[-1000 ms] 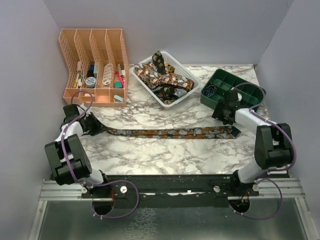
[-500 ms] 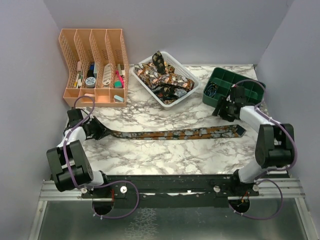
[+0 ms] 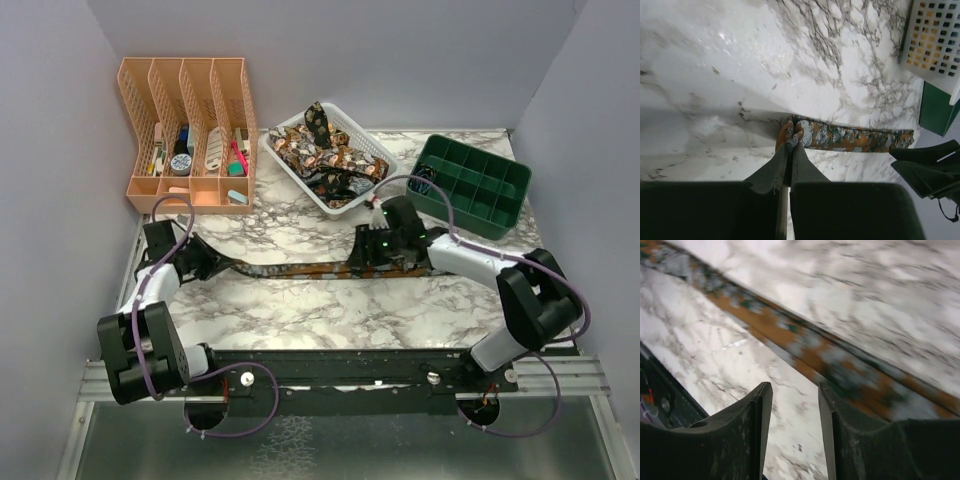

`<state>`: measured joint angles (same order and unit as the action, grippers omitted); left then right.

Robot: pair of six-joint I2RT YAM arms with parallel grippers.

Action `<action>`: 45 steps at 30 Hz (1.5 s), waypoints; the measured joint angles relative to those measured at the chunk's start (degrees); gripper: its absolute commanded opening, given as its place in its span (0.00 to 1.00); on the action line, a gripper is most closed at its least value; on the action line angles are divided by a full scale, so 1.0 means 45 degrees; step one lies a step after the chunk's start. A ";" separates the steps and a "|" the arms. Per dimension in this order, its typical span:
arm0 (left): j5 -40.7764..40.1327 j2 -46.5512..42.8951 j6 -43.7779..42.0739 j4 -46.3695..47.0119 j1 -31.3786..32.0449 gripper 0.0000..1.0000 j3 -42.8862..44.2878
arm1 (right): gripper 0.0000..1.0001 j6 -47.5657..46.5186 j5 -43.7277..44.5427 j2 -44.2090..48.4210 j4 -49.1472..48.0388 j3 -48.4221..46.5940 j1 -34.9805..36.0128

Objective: Roll the ties
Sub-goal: Roll the tie at the center of the board.

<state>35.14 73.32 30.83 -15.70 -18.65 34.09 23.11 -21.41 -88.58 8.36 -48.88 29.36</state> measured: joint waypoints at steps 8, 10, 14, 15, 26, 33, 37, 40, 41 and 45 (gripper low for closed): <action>-0.0554 -0.0520 0.0714 -0.0117 0.0670 0.00 -0.0165 | 0.33 0.0301 -0.0481 -0.2905 -0.2089 -0.2701 0.2506; -0.0733 -0.0486 0.0559 -0.0277 0.0670 0.00 0.0151 | 0.27 0.0787 -0.0384 -0.3988 -0.2346 -0.3944 0.3070; -0.1112 -0.0364 -0.0107 -0.0724 0.0670 0.00 0.1107 | 0.24 0.1797 -0.0262 -0.6003 -0.3021 -0.5916 0.4206; -0.1166 -0.0330 -0.0243 -0.0782 0.0670 0.00 0.1258 | 0.24 0.1991 -0.0131 -0.6470 -0.3007 -0.6358 0.4498; -0.1506 0.0146 -0.1088 -0.1209 0.0670 0.00 0.1472 | 0.21 0.2521 0.0797 -0.9020 -0.2433 -0.9360 0.5450; -0.1579 0.0287 -0.1161 -0.1229 0.0675 0.02 0.1472 | 0.21 0.2555 0.1268 -0.9666 -0.1647 -1.0054 0.5372; -0.1593 0.0340 -0.1132 -0.1229 0.0675 0.07 0.1472 | 0.21 0.2535 0.1375 -0.9831 -0.1277 -1.0452 0.5367; -0.1598 0.0432 -0.1141 -0.1234 0.0670 0.24 0.1472 | 0.21 0.2531 0.1520 -0.9972 -0.1005 -1.0783 0.5367; -0.1593 0.0466 -0.1156 -0.1239 0.0670 0.31 0.1472 | 0.21 0.2531 0.1579 -0.9986 -0.0913 -1.0865 0.5367; -0.1569 0.0670 -0.1316 -0.1394 0.0675 0.40 0.1472 | 0.21 0.2526 0.1763 -1.0006 -0.0685 -1.0987 0.5367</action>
<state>28.08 76.34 24.91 -21.98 -15.62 40.71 34.48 -13.47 -133.60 5.28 -98.32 53.52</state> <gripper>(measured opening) 0.344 0.207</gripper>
